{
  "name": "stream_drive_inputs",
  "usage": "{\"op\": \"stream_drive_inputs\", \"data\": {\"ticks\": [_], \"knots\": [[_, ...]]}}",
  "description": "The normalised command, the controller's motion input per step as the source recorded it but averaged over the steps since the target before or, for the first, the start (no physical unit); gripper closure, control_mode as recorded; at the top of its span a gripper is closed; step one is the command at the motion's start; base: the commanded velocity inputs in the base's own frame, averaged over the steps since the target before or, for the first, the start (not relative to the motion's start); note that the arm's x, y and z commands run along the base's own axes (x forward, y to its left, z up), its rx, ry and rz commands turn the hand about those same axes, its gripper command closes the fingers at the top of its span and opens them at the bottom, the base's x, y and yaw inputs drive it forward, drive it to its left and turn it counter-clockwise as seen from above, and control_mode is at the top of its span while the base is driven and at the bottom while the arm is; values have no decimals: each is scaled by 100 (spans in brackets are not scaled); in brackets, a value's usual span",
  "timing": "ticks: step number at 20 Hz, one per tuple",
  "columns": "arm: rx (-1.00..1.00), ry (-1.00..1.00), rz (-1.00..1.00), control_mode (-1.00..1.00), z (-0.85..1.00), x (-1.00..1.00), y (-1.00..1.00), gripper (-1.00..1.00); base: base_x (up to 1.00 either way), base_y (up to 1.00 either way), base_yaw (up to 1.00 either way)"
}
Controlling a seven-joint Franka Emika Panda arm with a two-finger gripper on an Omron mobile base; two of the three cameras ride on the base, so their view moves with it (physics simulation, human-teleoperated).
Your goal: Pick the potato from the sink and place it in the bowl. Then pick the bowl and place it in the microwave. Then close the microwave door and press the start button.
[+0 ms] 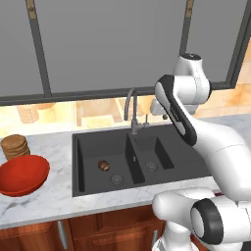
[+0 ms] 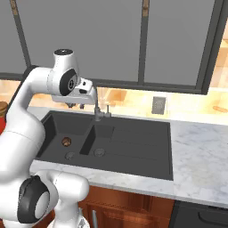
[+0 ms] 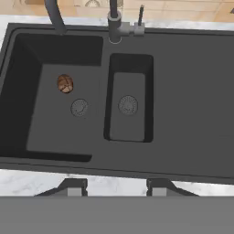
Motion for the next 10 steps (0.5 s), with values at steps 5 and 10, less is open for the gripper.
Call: {"op": "stream_drive_inputs", "data": {"ticks": [5,10], "knots": [[-5,2,0,-100,-3,-32,23,-100,0,0,0],[-22,2,17,-100,-49,-51,100,-100,0,0,0]]}}
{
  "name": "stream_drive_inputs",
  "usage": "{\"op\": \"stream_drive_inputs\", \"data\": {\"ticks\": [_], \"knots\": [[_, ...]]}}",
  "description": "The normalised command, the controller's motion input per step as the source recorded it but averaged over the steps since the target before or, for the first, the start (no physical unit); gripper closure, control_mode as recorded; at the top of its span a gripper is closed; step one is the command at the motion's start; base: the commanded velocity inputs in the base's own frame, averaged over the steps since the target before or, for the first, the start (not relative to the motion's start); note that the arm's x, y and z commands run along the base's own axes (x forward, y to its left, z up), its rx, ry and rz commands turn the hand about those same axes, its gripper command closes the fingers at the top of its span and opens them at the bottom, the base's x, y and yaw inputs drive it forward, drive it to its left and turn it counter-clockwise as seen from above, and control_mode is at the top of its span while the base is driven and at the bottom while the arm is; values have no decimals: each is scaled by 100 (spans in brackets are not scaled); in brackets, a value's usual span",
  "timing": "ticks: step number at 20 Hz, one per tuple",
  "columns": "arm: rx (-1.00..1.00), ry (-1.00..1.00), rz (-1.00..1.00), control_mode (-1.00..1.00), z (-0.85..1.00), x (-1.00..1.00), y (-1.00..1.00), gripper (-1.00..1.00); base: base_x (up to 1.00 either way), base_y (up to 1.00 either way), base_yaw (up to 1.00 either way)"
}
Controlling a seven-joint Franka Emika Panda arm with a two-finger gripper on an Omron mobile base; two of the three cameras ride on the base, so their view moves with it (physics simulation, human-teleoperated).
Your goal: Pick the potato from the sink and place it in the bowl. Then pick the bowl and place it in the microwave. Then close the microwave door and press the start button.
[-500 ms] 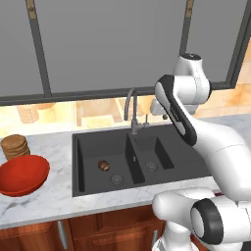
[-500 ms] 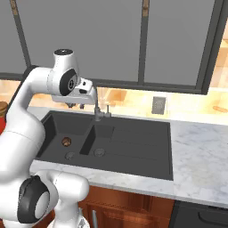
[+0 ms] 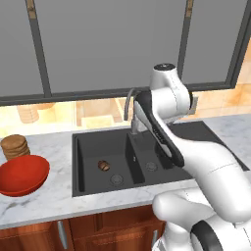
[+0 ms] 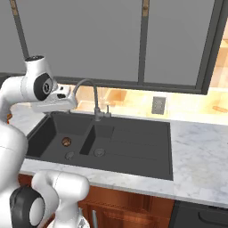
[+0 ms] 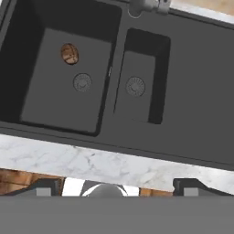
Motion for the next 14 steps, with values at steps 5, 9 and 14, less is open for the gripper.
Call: {"op": "stream_drive_inputs", "data": {"ticks": [5,9,14], "knots": [[-7,0,21,-100,-49,-17,96,-100,0,0,0],[-1,12,3,-100,-53,40,53,-100,0,0,0],[-3,16,1,-100,-87,78,36,-100,0,0,0]]}}
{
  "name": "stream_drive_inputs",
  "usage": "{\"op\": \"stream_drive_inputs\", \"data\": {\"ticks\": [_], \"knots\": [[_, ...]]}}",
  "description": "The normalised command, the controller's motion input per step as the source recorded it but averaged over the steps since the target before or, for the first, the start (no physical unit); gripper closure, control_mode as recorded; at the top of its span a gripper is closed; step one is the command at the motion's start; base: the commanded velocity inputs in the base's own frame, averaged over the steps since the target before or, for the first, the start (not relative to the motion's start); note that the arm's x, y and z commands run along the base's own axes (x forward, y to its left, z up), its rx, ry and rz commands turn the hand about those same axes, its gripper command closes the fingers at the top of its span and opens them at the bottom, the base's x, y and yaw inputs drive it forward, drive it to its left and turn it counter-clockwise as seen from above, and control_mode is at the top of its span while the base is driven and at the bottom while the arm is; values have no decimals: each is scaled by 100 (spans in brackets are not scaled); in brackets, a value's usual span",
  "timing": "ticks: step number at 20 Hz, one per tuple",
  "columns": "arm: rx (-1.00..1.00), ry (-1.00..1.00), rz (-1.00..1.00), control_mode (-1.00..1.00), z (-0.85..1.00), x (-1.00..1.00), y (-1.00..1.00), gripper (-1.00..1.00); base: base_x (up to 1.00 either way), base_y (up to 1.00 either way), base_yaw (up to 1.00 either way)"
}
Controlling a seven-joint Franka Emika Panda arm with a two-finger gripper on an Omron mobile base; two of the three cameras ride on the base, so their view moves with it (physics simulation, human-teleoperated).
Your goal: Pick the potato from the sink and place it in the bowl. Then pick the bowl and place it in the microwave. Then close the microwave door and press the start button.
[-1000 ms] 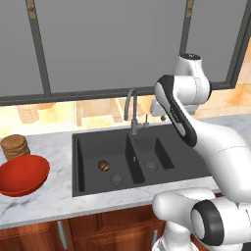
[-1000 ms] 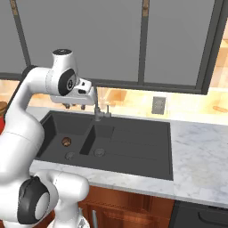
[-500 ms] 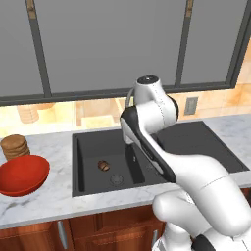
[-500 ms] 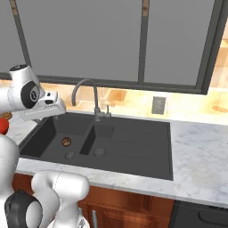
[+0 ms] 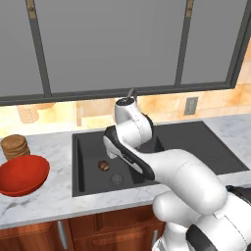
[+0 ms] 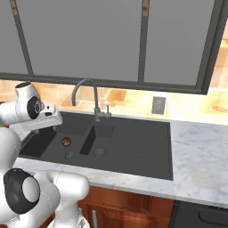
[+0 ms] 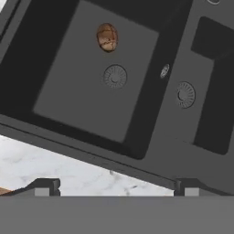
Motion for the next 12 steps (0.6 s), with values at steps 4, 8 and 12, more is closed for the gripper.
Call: {"op": "stream_drive_inputs", "data": {"ticks": [4,8,12], "knots": [[-2,13,0,-100,-97,75,27,-100,0,0,0],[0,1,0,-100,-85,62,23,-100,0,0,0],[0,0,0,-100,-68,64,12,-100,0,0,0]]}}
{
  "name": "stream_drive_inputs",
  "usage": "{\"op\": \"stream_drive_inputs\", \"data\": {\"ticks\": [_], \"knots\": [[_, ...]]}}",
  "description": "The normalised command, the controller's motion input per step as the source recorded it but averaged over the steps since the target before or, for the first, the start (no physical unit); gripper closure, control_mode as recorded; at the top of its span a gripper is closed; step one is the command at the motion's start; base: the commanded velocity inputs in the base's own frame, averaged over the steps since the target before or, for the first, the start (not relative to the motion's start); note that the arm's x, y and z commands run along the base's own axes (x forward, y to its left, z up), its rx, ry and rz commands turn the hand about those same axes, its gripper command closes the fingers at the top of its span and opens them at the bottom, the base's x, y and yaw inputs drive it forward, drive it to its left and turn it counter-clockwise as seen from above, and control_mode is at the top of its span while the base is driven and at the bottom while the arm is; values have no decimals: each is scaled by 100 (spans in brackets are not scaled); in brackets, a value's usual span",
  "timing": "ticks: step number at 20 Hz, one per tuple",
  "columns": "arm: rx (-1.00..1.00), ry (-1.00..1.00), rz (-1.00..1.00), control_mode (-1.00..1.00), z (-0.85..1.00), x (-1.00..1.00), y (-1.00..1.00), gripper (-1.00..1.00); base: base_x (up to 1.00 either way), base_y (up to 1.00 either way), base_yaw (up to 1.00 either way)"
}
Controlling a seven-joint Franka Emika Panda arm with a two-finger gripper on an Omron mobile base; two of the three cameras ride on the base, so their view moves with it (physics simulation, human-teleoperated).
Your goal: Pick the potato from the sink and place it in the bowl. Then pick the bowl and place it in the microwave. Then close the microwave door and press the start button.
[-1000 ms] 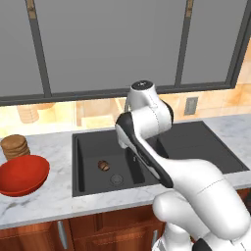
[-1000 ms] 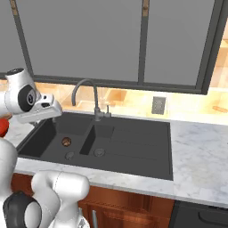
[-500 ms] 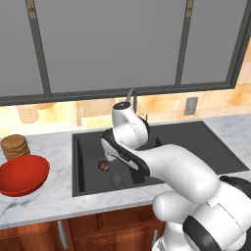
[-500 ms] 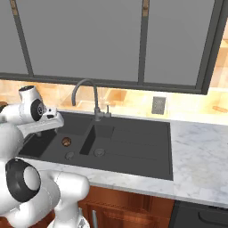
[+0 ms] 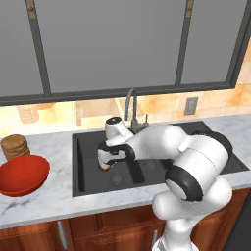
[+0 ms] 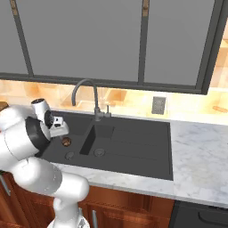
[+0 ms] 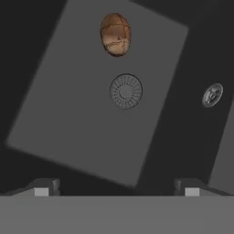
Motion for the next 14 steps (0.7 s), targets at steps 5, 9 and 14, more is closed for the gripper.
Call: {"op": "stream_drive_inputs", "data": {"ticks": [5,9,14], "knots": [[0,0,0,-100,-59,71,7,-100,0,0,0],[-2,0,0,-100,-65,79,27,-100,0,0,0],[-3,-1,0,-100,-45,69,36,-100,0,0,0]]}}
